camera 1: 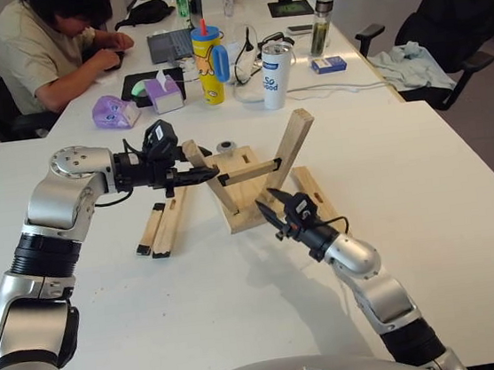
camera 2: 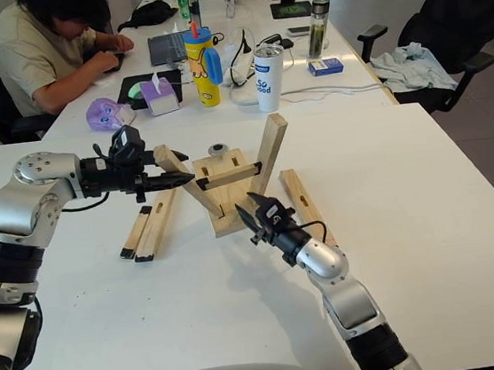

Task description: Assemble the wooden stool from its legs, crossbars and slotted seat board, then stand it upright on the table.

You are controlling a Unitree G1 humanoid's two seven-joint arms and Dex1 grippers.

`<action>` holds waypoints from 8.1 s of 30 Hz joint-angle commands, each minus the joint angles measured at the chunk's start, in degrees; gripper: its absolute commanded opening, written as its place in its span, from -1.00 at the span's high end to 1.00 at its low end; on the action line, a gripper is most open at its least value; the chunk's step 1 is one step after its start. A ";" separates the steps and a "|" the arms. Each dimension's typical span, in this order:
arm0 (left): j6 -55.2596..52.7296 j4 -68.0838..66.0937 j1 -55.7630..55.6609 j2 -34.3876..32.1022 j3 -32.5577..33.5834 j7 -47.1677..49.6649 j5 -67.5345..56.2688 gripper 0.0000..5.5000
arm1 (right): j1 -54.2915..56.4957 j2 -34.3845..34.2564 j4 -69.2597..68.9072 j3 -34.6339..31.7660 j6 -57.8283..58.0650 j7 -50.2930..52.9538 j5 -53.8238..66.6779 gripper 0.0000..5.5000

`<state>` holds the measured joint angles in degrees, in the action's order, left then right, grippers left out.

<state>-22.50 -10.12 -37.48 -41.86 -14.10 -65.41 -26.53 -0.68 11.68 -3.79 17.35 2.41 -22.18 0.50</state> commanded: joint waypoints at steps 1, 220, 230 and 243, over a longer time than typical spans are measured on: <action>-2.22 -5.31 6.12 1.50 -5.63 -0.11 6.96 0.25 | 5.92 -5.93 10.39 -0.24 -0.19 1.97 0.53 0.36; -7.04 7.32 19.10 17.73 2.31 43.09 31.58 -0.16 | 16.20 7.69 -3.89 6.32 16.07 -19.17 -9.35 0.36; -19.66 17.39 27.32 3.92 25.89 35.74 22.26 -0.16 | 10.92 0.05 -15.68 -9.15 28.93 -11.37 7.00 0.36; -19.16 2.11 31.01 7.09 26.34 27.08 12.51 -0.16 | 11.12 -1.50 -13.99 -8.48 30.36 -8.41 10.79 0.36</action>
<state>-41.41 -7.53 -7.68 -33.83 13.61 -37.39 -14.09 10.38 10.30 -17.32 8.22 32.03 -31.04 10.50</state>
